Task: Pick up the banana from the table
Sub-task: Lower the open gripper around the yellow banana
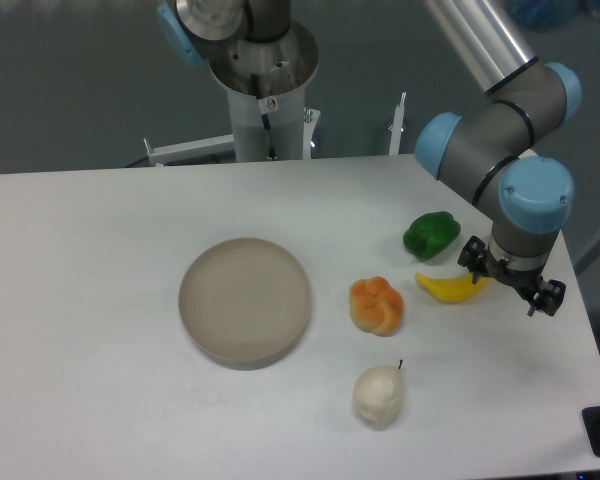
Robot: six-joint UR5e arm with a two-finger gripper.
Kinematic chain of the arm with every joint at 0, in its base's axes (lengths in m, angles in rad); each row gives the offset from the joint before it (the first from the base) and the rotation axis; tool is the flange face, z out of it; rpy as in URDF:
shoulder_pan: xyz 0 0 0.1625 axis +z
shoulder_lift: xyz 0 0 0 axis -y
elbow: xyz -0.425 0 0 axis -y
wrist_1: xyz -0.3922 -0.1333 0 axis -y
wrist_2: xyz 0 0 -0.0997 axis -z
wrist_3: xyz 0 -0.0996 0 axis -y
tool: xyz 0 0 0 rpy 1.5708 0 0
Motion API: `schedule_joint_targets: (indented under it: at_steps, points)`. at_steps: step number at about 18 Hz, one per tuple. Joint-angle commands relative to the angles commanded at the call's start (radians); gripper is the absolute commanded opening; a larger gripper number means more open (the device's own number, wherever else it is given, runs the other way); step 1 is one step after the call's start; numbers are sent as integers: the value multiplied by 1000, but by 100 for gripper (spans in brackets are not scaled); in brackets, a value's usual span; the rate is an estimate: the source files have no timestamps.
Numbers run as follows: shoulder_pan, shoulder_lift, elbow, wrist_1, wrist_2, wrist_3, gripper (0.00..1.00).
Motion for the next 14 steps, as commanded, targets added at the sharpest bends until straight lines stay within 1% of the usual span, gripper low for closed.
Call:
schedule_joint_targets:
  at_steps: [2, 4, 6, 7, 11, 14]
  points:
    - [5, 8, -17, 2, -2, 20, 100]
    - [14, 8, -37, 24, -5, 25, 100]
    - [15, 8, -51, 35, -41, 22, 100]
    - [18, 8, -55, 47, -58, 22, 100]
    - [25, 6, -101, 112, -63, 25, 100]
    - [26, 5, -117, 126, -63, 25, 100]
